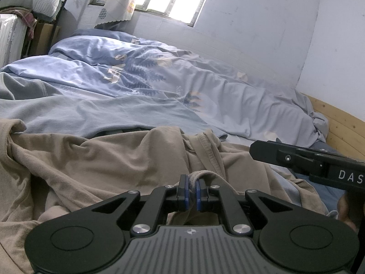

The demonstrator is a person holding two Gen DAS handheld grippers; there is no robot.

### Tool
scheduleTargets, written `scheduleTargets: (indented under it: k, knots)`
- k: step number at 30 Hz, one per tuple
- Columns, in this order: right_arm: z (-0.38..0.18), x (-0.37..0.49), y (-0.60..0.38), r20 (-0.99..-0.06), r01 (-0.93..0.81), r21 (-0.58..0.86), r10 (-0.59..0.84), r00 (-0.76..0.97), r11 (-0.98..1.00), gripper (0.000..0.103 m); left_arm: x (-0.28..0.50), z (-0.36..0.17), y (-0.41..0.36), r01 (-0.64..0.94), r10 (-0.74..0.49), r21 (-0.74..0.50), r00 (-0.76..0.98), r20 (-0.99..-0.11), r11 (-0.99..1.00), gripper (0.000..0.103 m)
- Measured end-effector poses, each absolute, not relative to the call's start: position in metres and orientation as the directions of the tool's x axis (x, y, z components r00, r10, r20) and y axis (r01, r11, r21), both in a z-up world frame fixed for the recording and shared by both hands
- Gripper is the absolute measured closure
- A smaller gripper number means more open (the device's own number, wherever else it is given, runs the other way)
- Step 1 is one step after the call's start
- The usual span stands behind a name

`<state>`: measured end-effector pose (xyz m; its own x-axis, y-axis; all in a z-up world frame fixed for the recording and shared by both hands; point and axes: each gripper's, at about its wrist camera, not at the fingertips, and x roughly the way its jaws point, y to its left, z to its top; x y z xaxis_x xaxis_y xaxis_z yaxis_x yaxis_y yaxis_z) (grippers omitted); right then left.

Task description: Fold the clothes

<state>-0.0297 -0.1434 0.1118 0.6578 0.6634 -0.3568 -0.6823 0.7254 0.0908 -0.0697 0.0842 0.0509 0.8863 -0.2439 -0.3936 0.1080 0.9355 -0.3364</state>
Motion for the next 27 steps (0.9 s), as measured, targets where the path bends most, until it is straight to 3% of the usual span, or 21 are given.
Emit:
scheduleTargets:
  k: [27]
  knots:
    - [0.1106,-0.0289,-0.1442,-0.359,-0.683,0.088,0.662,0.657,0.725,0.059,-0.0692,0.0515,0.0856,0.106,-0.244,-0.342,0.888,-0.391,0.934,0.098]
